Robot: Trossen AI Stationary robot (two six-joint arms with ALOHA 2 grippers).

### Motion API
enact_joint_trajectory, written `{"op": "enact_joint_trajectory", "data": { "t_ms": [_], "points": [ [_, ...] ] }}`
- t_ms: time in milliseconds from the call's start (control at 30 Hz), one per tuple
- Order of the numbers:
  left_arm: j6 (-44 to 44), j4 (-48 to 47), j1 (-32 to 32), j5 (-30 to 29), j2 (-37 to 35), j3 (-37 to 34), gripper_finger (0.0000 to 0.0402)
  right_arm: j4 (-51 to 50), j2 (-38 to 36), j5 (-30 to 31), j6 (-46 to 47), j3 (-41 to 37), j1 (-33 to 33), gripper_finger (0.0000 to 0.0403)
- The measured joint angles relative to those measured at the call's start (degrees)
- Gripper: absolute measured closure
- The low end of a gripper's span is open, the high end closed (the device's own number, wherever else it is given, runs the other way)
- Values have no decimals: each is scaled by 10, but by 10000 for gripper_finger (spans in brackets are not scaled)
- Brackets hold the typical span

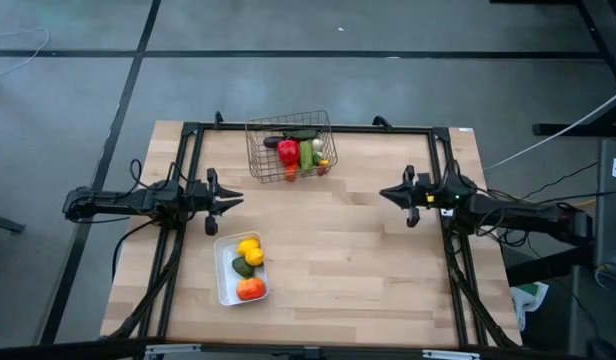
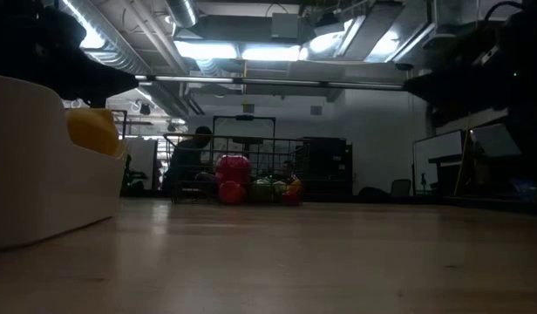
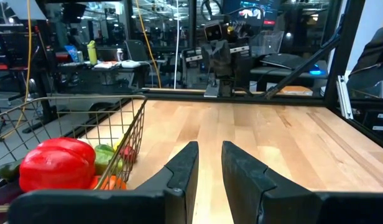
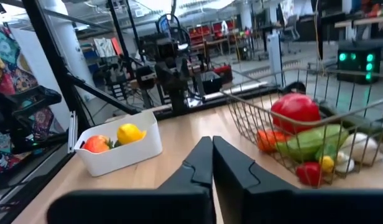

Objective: Sort produce into baskets
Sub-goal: Return to Home Position

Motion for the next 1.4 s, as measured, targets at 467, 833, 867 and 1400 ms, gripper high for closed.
{"op": "enact_joint_trajectory", "data": {
  "t_ms": [467,833,867,1400],
  "points": [
    [0,0,0,0,0,0,334,-138,-152,33,-23,0,0,401],
    [0,0,0,0,0,0,334,-263,-256,60,-22,-1,0,400],
    [0,0,0,0,0,0,334,-266,-262,64,-22,-1,0,400],
    [0,0,0,0,0,0,334,-282,-257,94,-21,3,0,400]
  ]
}}
